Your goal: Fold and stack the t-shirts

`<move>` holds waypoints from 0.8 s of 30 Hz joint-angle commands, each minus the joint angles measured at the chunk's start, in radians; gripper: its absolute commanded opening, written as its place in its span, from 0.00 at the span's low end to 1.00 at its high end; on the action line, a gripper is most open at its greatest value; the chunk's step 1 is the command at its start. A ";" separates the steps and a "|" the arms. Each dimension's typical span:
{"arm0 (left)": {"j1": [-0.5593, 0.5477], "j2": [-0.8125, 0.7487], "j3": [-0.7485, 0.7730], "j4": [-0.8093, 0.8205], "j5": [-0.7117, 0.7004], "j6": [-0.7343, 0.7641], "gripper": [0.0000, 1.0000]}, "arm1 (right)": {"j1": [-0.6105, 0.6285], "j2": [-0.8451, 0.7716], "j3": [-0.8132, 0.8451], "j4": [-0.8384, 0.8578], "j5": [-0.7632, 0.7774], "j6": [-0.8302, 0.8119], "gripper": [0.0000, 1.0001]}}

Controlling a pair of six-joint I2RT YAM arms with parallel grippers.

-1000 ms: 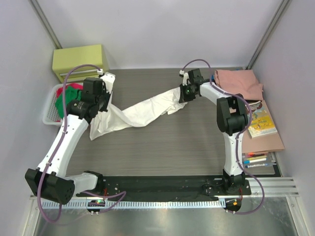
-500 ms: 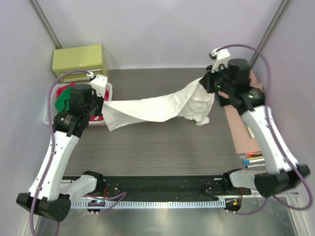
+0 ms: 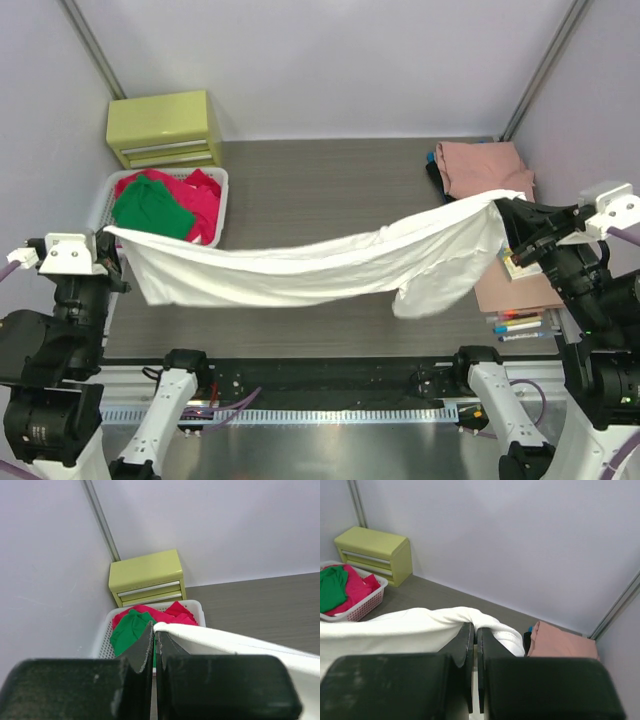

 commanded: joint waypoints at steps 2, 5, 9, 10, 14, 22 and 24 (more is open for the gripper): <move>0.025 0.013 -0.042 -0.018 0.047 0.000 0.00 | -0.059 0.035 0.007 -0.026 -0.077 0.032 0.01; 0.025 0.015 -0.060 -0.010 0.059 0.002 0.00 | -0.066 0.041 -0.001 -0.018 -0.081 0.041 0.01; 0.025 0.050 -0.091 0.008 0.099 0.011 0.00 | -0.066 0.064 -0.039 0.020 -0.062 0.042 0.01; 0.025 0.071 -0.109 0.016 0.105 0.010 0.00 | -0.066 0.087 -0.047 0.022 -0.070 0.042 0.01; 0.025 0.129 -0.171 0.060 0.116 0.016 0.00 | -0.066 0.131 -0.117 0.089 -0.108 0.078 0.01; 0.025 0.137 -0.232 0.125 0.143 -0.018 0.00 | -0.066 0.144 -0.206 0.120 -0.091 0.058 0.01; 0.025 0.114 -0.238 0.120 0.143 -0.027 0.00 | -0.066 0.130 -0.188 0.102 -0.097 0.061 0.01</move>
